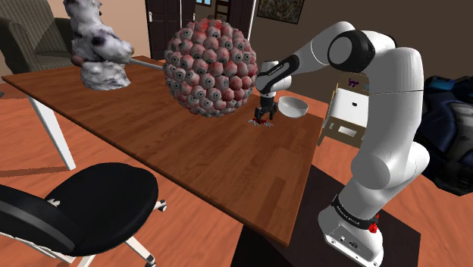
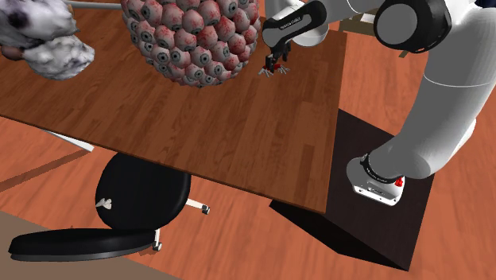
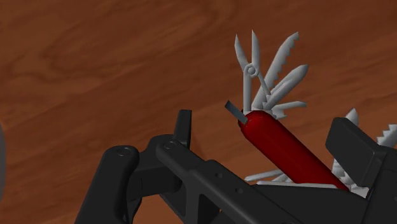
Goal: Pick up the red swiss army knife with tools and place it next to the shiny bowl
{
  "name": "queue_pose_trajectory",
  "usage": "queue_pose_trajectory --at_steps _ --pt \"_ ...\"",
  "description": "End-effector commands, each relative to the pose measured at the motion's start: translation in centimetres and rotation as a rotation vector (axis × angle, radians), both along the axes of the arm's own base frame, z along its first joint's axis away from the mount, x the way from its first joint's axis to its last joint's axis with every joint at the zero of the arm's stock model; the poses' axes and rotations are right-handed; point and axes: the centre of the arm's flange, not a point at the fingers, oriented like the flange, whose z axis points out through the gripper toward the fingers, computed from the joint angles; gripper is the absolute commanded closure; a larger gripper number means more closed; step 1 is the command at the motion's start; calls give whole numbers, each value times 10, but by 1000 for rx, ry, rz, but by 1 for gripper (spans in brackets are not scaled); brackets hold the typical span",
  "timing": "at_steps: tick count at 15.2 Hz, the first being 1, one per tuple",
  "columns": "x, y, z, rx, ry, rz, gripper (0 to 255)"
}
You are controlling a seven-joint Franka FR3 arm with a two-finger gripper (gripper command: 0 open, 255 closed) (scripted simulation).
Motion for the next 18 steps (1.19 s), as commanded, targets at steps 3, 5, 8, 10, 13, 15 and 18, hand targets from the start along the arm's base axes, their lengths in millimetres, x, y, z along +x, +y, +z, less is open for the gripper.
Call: queue_pose_trajectory --at_steps 3,5,8,10,13,15,18 --pt "0 0 0 0 0 0 0" --pt "0 0 0 0 0 0 255" --pt "0 0 0 0 0 0 255" --pt "0 0 0 0 0 0 255" --pt "0 0 0 0 0 0 255" --pt "0 0 10 0 0 0 255" --pt "0 0 26 0 0 0 255"
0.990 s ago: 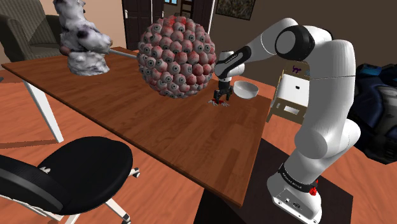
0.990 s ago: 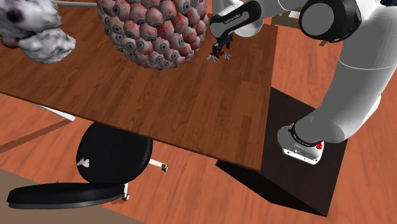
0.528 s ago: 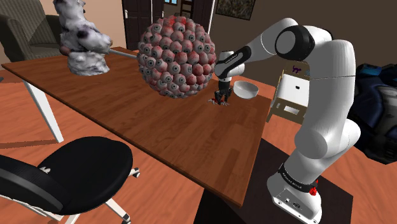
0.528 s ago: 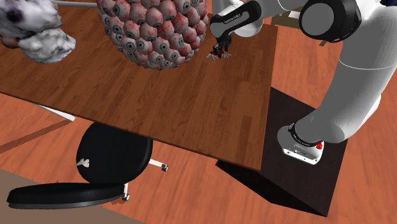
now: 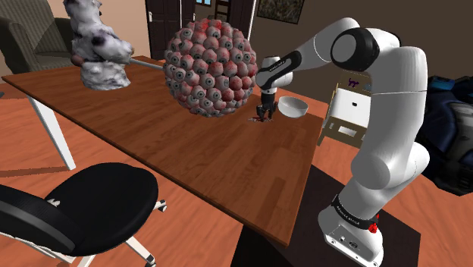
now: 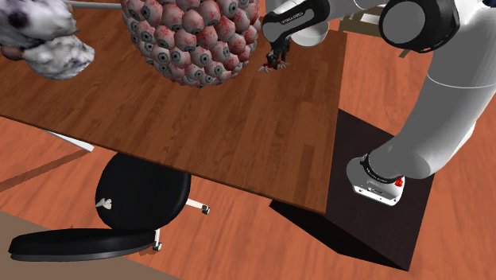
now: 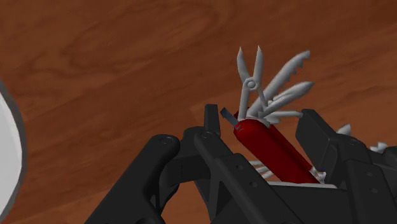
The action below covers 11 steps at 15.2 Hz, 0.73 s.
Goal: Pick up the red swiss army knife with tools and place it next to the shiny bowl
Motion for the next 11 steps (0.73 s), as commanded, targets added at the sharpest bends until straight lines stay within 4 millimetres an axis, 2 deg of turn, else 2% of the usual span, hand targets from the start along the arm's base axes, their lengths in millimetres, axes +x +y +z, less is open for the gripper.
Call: queue_pose_trajectory --at_steps 1,11 --pt "0 0 11 0 0 0 255" --pt "0 0 64 0 0 0 255"
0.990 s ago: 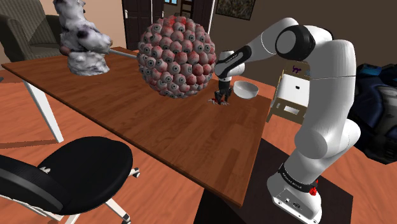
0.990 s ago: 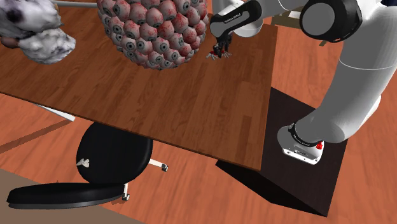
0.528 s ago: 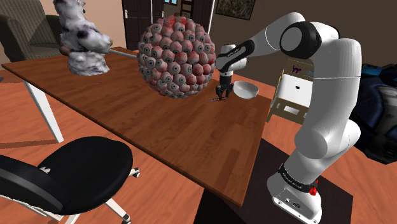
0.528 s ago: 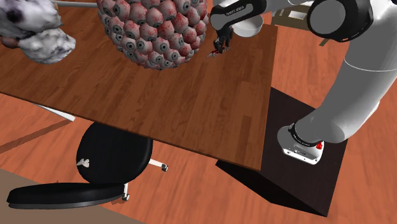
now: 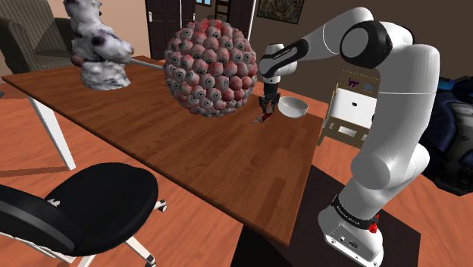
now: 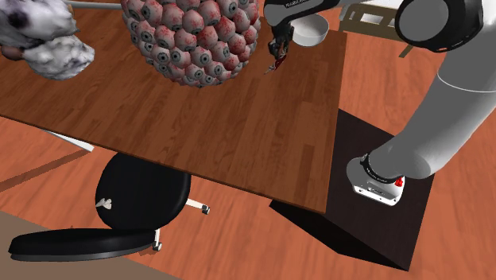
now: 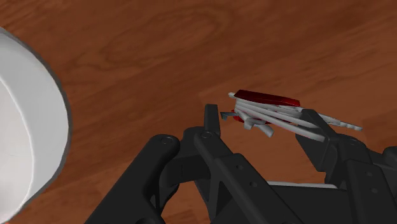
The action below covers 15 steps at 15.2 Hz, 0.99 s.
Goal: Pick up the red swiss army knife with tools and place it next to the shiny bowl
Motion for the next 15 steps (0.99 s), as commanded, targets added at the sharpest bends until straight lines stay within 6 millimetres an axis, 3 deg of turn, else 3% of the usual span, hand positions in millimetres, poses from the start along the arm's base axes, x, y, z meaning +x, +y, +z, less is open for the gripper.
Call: queue_pose_trajectory --at_steps 1,14,15 --pt "2 0 12 0 0 0 255" --pt "2 0 80 0 0 0 255" --pt "-8 -9 80 0 0 0 255"
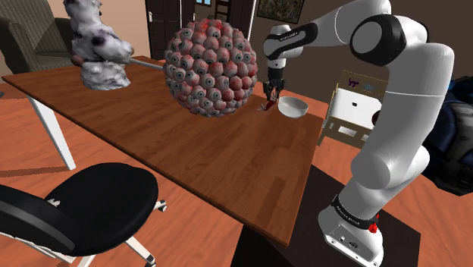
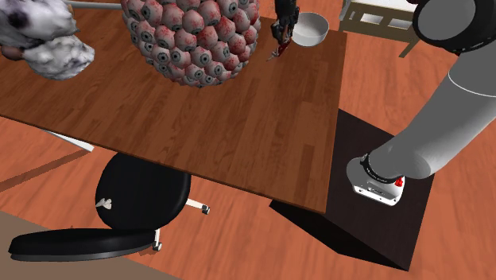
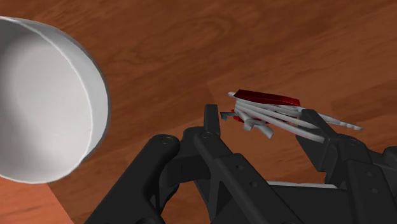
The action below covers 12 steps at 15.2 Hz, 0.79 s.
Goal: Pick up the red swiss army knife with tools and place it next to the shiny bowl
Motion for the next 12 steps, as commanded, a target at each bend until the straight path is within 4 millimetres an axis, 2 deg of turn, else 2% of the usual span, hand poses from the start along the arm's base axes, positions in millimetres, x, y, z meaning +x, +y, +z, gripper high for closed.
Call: queue_pose_trajectory --at_steps 1,6,7,12 --pt "-16 -14 1 0 0 0 255" --pt "-67 -55 2 0 0 0 255" --pt "-72 -58 2 0 0 0 255" --pt "-72 -58 -25 0 0 0 255"
